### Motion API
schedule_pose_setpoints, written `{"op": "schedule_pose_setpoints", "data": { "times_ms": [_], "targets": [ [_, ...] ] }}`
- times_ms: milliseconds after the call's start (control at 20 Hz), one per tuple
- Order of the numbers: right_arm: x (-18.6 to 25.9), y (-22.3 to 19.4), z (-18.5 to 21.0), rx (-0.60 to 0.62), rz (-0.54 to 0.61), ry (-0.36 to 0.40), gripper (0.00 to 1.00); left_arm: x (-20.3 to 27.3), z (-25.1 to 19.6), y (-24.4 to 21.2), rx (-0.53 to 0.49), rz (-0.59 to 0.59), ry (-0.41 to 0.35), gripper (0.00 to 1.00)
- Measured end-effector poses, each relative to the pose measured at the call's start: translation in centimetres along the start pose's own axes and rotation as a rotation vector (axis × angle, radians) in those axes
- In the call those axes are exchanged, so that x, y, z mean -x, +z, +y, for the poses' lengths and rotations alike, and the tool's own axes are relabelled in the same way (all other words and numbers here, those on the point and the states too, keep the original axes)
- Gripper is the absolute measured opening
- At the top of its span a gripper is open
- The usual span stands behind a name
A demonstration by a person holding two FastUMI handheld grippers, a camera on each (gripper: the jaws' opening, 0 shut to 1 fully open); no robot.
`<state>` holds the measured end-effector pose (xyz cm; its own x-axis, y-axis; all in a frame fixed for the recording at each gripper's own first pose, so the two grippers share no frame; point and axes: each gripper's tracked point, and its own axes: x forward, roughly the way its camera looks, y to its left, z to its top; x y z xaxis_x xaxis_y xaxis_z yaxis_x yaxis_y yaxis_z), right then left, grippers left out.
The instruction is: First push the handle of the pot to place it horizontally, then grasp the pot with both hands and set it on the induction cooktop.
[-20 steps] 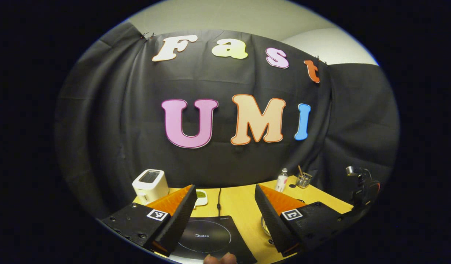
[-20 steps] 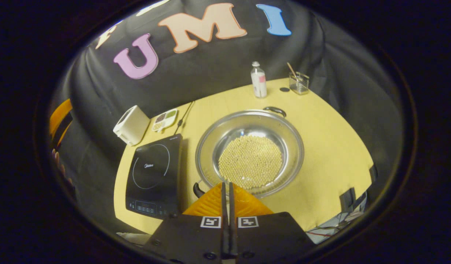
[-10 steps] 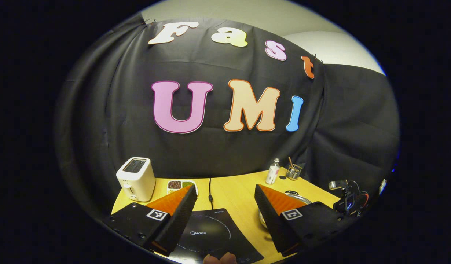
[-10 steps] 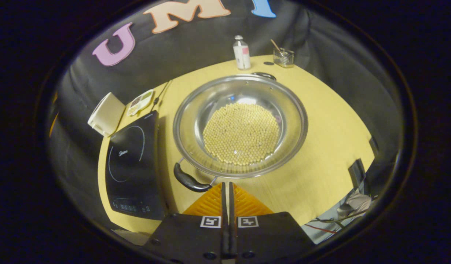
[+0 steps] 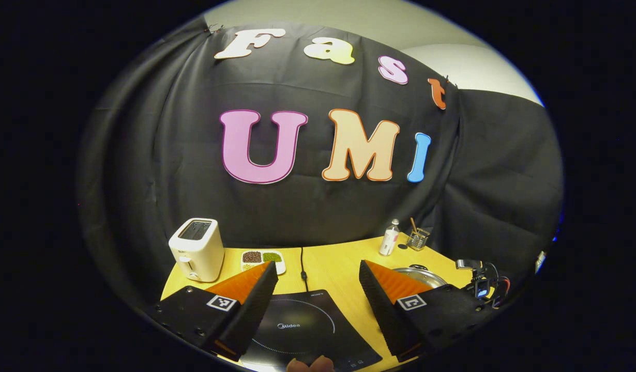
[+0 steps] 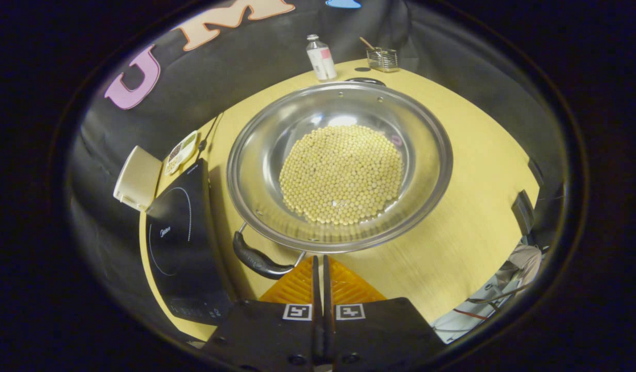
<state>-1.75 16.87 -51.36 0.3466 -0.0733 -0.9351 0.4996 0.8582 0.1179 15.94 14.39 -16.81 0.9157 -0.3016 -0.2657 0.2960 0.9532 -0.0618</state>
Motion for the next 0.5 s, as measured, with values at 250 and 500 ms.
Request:
{"op": "schedule_pose_setpoints", "data": {
  "times_ms": [250, 500],
  "targets": [
    [-0.7, 0.5, 2.3, -0.043, 0.013, 0.029, 0.0, -0.1, 0.6, -0.6, 0.014, 0.012, 0.009, 0.96],
    [-2.0, 0.9, 5.1, -0.111, 0.025, 0.061, 0.02, -0.1, 0.9, -0.7, 0.009, 0.017, 0.01, 0.96]
  ]
}}
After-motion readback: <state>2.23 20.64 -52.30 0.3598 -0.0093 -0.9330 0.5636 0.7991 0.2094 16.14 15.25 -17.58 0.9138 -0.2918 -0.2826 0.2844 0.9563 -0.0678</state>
